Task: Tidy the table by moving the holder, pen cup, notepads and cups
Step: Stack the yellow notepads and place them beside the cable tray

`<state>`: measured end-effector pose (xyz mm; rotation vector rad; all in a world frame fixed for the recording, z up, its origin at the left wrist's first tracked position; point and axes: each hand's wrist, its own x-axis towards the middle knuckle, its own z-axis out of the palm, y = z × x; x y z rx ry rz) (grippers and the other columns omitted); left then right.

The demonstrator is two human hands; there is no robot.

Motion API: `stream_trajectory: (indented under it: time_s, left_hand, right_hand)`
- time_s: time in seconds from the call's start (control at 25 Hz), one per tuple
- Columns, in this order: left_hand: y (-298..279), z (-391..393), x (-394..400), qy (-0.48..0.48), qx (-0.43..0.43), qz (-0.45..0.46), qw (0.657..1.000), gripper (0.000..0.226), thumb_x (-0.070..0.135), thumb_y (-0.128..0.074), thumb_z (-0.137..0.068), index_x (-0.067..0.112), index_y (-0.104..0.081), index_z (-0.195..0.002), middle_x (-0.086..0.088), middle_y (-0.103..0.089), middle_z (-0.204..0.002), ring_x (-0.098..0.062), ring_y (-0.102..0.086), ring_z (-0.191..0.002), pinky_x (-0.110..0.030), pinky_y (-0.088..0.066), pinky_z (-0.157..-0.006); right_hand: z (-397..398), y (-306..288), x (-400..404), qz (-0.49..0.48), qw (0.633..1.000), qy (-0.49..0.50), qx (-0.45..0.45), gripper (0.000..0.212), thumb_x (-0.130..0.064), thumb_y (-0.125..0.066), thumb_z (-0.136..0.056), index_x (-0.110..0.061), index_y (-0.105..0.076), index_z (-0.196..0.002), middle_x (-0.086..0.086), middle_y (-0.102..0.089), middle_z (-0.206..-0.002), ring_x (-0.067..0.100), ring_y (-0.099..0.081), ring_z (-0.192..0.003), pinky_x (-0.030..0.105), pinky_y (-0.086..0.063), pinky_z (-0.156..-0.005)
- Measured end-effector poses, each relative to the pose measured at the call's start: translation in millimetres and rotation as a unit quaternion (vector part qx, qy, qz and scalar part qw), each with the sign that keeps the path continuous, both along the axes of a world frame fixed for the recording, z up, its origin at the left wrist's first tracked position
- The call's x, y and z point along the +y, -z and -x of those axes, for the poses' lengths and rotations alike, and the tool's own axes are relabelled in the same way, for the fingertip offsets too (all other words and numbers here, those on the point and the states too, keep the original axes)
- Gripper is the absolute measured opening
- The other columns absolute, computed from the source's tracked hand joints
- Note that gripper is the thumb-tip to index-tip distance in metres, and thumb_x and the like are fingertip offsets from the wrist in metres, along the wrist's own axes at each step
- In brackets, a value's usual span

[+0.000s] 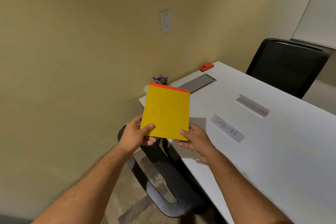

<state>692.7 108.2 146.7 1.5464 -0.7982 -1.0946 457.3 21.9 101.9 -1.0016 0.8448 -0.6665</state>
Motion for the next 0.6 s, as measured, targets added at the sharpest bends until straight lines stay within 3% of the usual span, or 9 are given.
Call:
stream_trajectory:
  time_s: [0.16,0.4,0.6]
  left_hand:
    - [-2,-57,-58,0.009,0.006,-0.012,1.000,0.037,0.020,-0.072,-0.096,0.021,-0.058,-0.131,-0.013,-0.074,-0.113,-0.033,-0.073,-0.069,-0.034,-0.064,-0.062]
    - [23,-102,-138,0.032,-0.022,-0.025,0.999,0.024,0.021,-0.069,-0.099,0.024,-0.061,-0.122,-0.013,-0.072,-0.109,-0.028,-0.070,-0.064,-0.034,-0.063,-0.061]
    - [55,-146,-209,0.078,-0.028,-0.042,0.996,0.029,0.023,-0.066,-0.101,0.018,-0.057,-0.128,-0.019,-0.071,-0.112,-0.029,-0.075,-0.069,-0.035,-0.064,-0.065]
  right_hand:
    - [-58,-6,-46,-0.010,0.999,0.032,0.000,0.018,-0.013,-0.064,-0.106,-0.014,-0.065,-0.123,0.006,-0.080,-0.114,0.025,-0.081,-0.096,0.026,-0.063,-0.074]
    - [-99,9,-104,-0.020,0.998,0.043,0.033,0.017,-0.016,-0.057,-0.109,-0.019,-0.062,-0.125,0.003,-0.076,-0.118,0.027,-0.080,-0.100,0.030,-0.065,-0.082]
    - [-150,28,-141,-0.015,0.987,0.145,0.068,0.017,-0.010,-0.058,-0.108,-0.026,-0.064,-0.112,0.003,-0.075,-0.112,0.025,-0.082,-0.085,0.026,-0.065,-0.073]
